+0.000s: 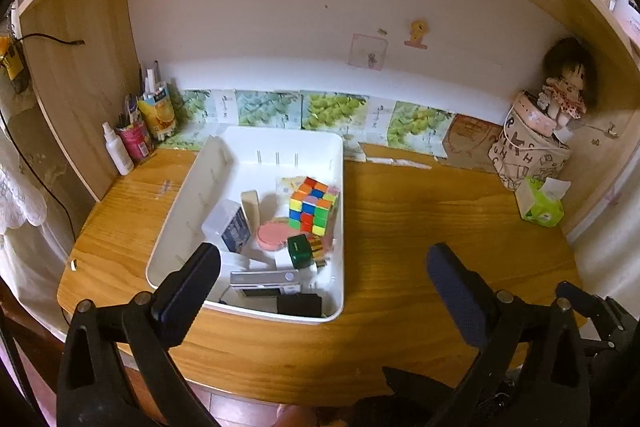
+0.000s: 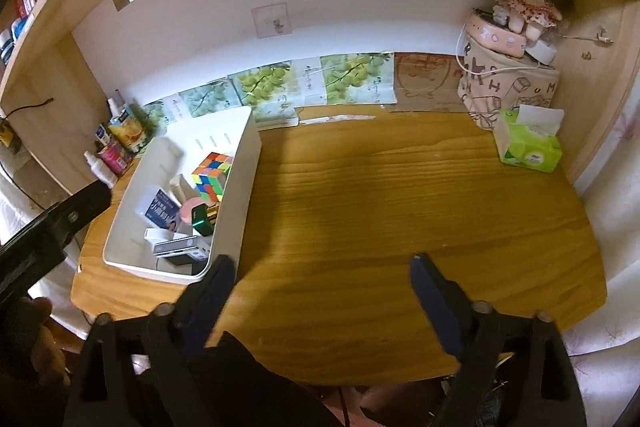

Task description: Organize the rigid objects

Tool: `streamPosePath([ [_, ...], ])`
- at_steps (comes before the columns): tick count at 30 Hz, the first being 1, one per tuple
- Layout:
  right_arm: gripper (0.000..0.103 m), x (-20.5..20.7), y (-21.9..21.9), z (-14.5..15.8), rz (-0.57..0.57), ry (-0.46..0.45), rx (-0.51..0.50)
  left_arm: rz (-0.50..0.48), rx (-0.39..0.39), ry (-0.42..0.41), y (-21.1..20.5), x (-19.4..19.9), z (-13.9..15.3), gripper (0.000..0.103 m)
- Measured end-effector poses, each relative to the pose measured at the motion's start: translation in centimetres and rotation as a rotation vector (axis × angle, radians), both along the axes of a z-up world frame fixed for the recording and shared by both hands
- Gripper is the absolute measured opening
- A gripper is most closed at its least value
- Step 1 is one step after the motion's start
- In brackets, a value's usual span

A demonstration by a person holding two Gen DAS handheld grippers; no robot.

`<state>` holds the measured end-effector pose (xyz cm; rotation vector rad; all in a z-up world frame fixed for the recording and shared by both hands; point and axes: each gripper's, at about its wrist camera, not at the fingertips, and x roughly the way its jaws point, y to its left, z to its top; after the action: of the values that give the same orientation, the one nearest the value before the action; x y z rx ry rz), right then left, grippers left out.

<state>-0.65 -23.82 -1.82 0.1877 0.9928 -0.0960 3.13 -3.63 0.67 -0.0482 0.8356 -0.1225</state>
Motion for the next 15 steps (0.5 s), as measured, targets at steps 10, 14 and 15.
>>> streamPosePath([
  [10, 0.103, 1.2, 1.9, -1.1, 0.006, 0.044, -0.033, 0.022, 0.061, 0.027, 1.3, 0.3, -1.2, 0.103],
  [14, 0.103, 1.4, 2.5, -1.5, 0.011, 0.069, -0.044, 0.009, 0.070, 0.031, 1.4, 0.5, -1.4, 0.103],
  [15, 0.103, 1.4, 2.5, -1.5, 0.006, 0.071, -0.046, 0.003, 0.075, 0.030, 1.4, 0.5, -1.4, 0.103],
])
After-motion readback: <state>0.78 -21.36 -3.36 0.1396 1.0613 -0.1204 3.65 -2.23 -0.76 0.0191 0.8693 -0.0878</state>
